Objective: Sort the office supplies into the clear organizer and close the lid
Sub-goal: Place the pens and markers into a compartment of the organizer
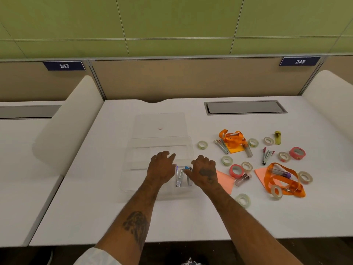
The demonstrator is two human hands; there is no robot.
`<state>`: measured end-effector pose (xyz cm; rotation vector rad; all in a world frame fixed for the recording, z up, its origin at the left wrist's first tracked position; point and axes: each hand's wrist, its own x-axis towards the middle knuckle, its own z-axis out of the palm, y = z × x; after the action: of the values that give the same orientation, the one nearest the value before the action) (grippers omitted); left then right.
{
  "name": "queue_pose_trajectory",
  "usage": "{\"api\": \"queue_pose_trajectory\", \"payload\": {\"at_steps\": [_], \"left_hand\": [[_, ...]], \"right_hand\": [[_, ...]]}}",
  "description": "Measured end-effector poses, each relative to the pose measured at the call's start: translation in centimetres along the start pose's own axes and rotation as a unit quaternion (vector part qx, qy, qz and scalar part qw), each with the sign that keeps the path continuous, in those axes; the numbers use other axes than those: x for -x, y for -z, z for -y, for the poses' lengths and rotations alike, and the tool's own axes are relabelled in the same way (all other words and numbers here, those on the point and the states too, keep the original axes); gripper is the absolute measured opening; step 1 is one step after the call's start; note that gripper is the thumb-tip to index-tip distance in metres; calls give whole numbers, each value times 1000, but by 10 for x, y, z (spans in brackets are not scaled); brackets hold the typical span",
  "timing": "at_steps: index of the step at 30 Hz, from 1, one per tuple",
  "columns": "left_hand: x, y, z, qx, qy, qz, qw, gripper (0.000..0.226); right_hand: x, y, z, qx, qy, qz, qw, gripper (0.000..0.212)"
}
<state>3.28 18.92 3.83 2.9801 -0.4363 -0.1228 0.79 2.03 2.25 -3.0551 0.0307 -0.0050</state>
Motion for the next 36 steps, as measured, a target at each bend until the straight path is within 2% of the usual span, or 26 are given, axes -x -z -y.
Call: {"api": "queue_pose_trajectory", "payload": {"at_steps": [7,12,16,20,27,31,36], "left_hand": [[3,8,12,-23,15,-37,999,64],[3,10,15,-58,19,-58,996,72],[2,14,17,-77,20,-84,993,79],[-1,14,21,-73,20,-98,992,89],[-12,10,17,-61,-14,-107,992,87],[-20,4,-1,-50,-47,-96,993,89],[-37,-3,-40,-52,-82,-84,992,89]], "right_hand": [[-11,7,-11,-50,-16,-40,998,52],[-17,15,-14,-60,-3,-22,998,76],[-17,21,-13,-28,29,-47,998,93],[-13,23,-14,-21,25,-60,998,87],[-2,26,-30,-11,-25,-78,997,84],[8,25,-51,-9,-59,-79,995,78],[19,19,-88,-8,-95,-69,993,80]]}}
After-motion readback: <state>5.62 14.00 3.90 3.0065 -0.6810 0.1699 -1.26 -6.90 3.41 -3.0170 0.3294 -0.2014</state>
